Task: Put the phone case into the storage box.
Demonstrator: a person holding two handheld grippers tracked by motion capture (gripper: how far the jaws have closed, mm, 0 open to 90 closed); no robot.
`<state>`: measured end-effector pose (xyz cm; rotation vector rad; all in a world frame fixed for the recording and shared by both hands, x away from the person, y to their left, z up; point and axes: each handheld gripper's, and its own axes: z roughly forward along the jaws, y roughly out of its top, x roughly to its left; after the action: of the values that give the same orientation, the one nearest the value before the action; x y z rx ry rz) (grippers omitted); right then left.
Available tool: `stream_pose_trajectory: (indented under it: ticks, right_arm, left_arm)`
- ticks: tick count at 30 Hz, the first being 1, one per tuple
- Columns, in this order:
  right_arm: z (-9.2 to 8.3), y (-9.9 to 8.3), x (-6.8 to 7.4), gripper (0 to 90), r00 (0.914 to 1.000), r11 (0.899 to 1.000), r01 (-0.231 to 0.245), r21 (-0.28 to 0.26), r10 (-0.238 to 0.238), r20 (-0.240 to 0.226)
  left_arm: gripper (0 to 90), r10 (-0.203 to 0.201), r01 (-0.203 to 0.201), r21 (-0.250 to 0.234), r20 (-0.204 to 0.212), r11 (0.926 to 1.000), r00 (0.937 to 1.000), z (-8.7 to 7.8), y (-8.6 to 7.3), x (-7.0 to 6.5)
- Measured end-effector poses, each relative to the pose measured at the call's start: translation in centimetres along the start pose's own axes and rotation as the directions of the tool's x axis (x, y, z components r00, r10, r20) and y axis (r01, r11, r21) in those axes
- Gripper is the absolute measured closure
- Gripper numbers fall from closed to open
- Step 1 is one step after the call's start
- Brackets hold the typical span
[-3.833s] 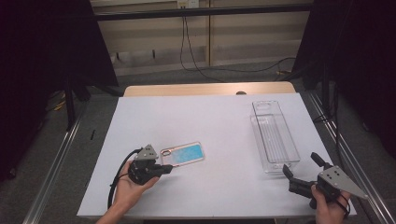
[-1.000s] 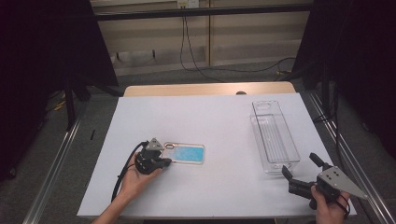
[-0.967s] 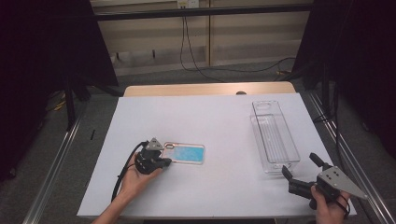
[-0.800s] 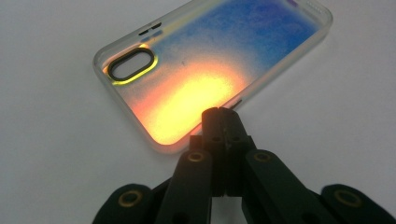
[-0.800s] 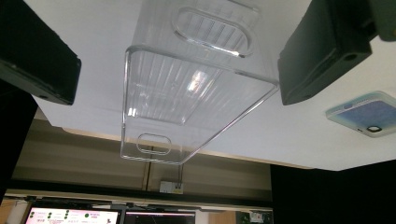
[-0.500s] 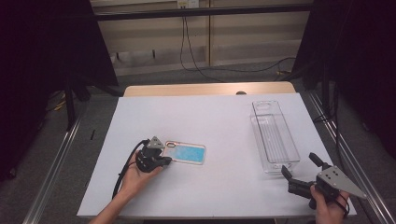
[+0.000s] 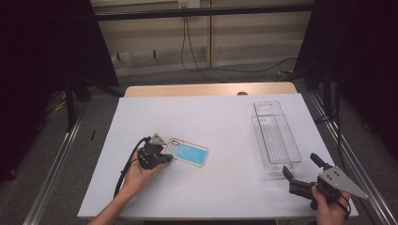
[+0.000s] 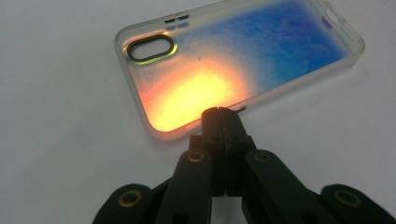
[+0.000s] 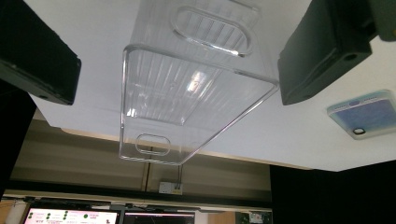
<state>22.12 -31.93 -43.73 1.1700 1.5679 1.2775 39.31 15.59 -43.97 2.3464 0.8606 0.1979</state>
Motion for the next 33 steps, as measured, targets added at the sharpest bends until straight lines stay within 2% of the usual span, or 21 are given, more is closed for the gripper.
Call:
stream_pose_trajectory:
  ticks: [6, 17, 20, 22, 26, 33]
  right_arm:
    - [0.0, 0.0, -0.1, 0.0, 1.0000, 1.000, -0.001, -0.001, 0.001, 0.004]
    - [0.1, 0.0, 0.0, 0.0, 1.0000, 1.000, 0.000, 0.000, 0.000, 0.002]
    - [0.1, 0.0, 0.0, 0.0, 1.0000, 1.000, -0.001, 0.000, 0.001, 0.001]
    - [0.1, 0.0, 0.0, 0.0, 1.0000, 1.000, 0.000, 0.000, 0.000, 0.001]
    - [0.0, 0.0, 0.0, 0.0, 1.0000, 1.000, -0.002, -0.001, 0.002, 0.001]
    - [0.0, 0.0, 0.0, 0.0, 1.0000, 1.000, 0.001, -0.001, -0.001, -0.001]
  left_arm:
    - [90.0, -0.007, 0.007, -0.005, -0.002, 1.0000, 1.0000, 0.3, 0.3, 0.3]
    - [90.0, -0.027, 0.027, -0.009, 0.018, 0.9996, 0.9995, 0.6, 0.6, 1.0]
    - [90.0, -0.024, 0.024, -0.007, 0.005, 0.9997, 0.9997, 0.9, 1.0, 1.3]
    - [90.0, -0.039, 0.039, -0.005, 0.012, 0.9992, 0.9992, 1.1, 1.3, 1.5]
    - [90.0, -0.045, 0.045, 0.000, 0.032, 0.9990, 0.9985, 1.3, 1.6, 2.0]
    - [90.0, -0.046, 0.046, 0.001, 0.021, 0.9990, 0.9987, 1.8, 2.2, 2.4]
